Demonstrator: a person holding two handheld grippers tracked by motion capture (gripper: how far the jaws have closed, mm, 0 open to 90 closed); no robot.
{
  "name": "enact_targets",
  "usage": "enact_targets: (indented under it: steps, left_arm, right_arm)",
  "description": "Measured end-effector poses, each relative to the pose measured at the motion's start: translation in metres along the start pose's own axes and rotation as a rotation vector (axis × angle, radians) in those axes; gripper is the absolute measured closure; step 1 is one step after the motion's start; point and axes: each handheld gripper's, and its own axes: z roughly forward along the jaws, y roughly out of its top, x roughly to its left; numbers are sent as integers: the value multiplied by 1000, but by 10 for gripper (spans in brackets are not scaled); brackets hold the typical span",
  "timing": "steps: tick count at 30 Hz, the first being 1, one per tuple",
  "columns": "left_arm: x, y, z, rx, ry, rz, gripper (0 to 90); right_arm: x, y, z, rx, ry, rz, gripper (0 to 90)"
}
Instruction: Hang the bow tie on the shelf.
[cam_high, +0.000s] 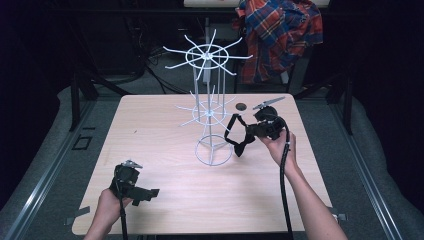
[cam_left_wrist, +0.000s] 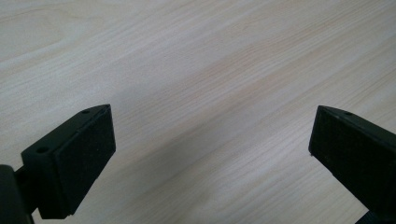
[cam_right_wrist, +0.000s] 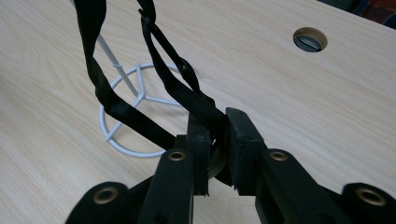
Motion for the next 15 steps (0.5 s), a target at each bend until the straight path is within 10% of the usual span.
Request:
enact_targets:
  steps: [15]
  left_arm:
    - [0,0,0,3,1,1,6]
  right_arm:
    - [3,-3,-11,31,23,-44,570]
